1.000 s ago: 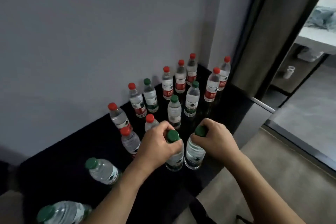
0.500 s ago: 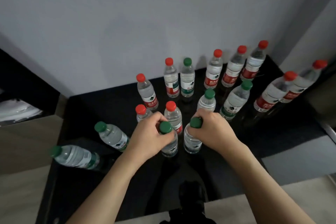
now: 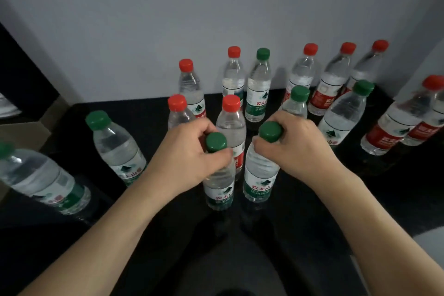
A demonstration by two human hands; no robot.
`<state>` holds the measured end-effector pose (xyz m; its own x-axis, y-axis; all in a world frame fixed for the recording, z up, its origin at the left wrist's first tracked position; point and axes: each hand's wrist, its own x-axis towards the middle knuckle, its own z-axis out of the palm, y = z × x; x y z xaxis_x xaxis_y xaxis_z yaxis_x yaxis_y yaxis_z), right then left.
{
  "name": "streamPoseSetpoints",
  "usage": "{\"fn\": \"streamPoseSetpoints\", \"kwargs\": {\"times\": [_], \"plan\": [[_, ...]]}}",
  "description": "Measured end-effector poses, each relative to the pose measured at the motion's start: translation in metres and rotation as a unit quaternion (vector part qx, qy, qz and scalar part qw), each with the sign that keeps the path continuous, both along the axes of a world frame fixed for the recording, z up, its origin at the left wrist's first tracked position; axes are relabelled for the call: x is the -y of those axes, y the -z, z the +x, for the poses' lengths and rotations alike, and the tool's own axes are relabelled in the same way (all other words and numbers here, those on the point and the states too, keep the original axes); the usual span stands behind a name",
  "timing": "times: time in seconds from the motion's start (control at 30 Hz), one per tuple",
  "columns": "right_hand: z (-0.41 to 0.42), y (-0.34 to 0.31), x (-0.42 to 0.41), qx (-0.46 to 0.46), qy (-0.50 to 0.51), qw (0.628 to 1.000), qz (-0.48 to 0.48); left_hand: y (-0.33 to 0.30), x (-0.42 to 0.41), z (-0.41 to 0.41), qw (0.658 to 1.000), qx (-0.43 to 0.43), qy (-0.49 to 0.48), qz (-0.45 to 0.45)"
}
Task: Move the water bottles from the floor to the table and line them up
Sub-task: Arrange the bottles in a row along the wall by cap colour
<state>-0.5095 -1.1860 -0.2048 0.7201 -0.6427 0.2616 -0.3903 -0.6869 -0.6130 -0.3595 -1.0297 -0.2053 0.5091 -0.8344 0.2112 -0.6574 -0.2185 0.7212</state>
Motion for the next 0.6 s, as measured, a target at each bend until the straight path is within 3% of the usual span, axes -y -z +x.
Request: {"fn": "streamPoseSetpoints", "kwargs": {"times": [0.2,0.6], "plan": [[-0.001,0.014,0.008,0.055,-0.03,0.998,0.008,0.006,0.009,-0.005,0.996,0.072,-0.043,-0.002],[-0.002,0.008,0.007,0.002,-0.069,0.998,-0.005,0.001,0.007,-0.021,0.997,0.017,-0.077,0.027]]}}
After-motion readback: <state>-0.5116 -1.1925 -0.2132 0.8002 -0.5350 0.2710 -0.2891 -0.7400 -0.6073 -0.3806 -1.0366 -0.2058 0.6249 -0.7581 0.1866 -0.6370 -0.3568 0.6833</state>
